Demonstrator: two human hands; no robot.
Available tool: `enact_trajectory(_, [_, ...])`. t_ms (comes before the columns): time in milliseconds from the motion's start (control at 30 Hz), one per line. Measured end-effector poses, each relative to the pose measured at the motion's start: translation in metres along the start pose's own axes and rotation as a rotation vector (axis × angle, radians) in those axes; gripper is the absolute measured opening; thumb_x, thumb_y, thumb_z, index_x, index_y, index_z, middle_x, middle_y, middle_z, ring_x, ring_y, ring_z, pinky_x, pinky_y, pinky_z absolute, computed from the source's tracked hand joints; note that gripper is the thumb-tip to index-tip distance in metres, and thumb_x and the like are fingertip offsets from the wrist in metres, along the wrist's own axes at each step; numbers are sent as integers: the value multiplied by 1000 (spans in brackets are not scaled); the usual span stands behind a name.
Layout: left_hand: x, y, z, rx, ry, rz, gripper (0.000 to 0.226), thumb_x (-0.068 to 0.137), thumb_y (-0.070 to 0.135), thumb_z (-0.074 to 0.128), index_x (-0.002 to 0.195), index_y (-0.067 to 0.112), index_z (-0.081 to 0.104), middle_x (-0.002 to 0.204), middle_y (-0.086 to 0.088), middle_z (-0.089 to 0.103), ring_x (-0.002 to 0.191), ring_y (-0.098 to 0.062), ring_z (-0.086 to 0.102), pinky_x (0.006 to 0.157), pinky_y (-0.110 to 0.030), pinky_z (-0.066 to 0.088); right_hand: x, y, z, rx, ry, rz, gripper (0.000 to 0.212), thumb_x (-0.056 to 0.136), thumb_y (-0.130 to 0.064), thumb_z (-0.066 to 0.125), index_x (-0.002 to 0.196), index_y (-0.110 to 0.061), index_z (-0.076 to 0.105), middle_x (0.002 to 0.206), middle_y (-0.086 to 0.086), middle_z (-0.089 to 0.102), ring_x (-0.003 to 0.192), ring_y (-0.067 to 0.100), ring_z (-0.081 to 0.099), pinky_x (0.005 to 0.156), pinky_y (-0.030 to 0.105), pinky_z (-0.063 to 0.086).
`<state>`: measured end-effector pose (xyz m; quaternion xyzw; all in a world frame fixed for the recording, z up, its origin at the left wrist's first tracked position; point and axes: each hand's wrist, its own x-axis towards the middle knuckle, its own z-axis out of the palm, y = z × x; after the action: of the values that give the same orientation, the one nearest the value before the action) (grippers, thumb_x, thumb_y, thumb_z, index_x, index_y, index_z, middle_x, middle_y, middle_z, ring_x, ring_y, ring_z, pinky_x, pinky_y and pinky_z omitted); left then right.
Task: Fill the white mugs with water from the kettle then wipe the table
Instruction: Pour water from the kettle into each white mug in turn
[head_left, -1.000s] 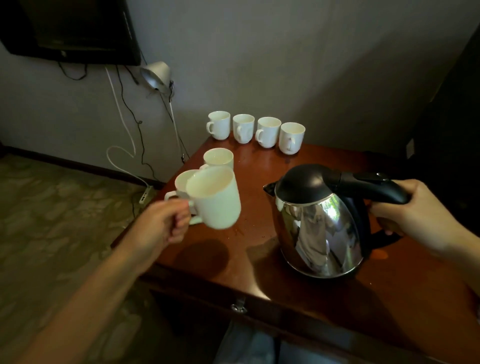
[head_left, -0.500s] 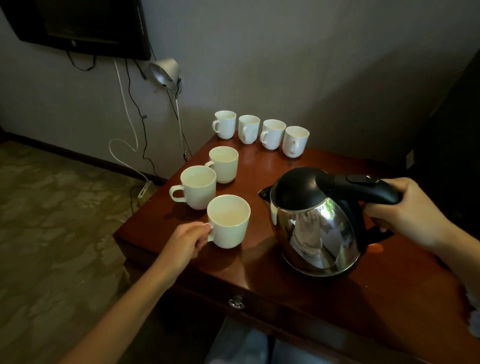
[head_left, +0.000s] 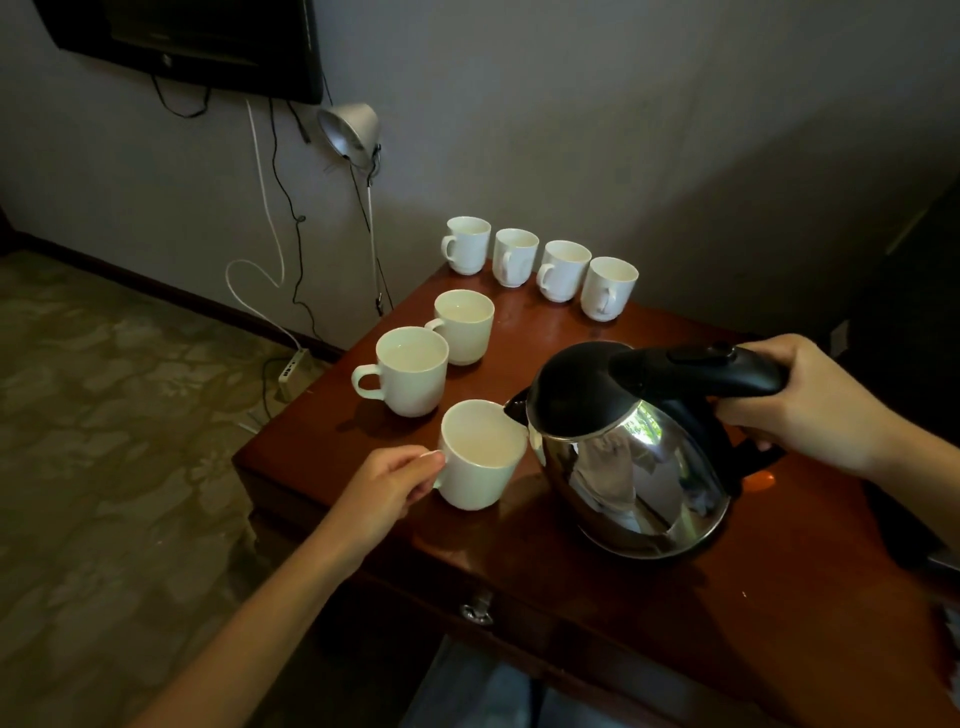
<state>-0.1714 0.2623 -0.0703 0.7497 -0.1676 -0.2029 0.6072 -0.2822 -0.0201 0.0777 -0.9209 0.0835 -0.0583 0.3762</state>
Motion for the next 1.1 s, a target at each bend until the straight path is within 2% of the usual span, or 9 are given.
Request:
enact_trajectory(200, [-1,-4,-5,3,23,19,38,95,23,49,62,7,42,54,1,32,45,-3,30,44,-13,26,9,-11,1,-34,-55,9,9,74,11,62,74,2,62,43,4,54,35,11,47,37,17,37])
enact_trajectory(367, [-2,-7,-12,8,42,23,39,95,24,48,61,7,41,55,1,33,44,-3,32,44,-15,31,14,-19,4,-56,-87,17,8,74,12,62,80,7,62,44,3,55,35,7,47,36,15,38])
enact_trajectory(533, [-1,-11,-17,6,30,26,37,95,24,48,63,6,43,56,0,33,47,-5,32,45,-16,31,18,-22,5,-62,-91,38,12,75,15,60,78,4,63,41,3,52,33,5,45,34,14,36])
enact_trajectory(633, [-1,-13,-19,9,14,8,38,95,25,48,61,9,42,55,2,34,48,-5,32,45,-15,28,18,-24,5,-69,-106,49,9,76,15,60,81,8,62,40,3,51,32,4,45,33,12,35])
enact_trajectory(1100, [-4,-19,-22,-48,-2,-21,40,95,23,48,58,13,40,51,6,33,47,-6,29,46,-18,23,21,-29,6,-90,-125,41,8,74,16,61,77,8,62,43,5,53,33,10,46,34,13,35])
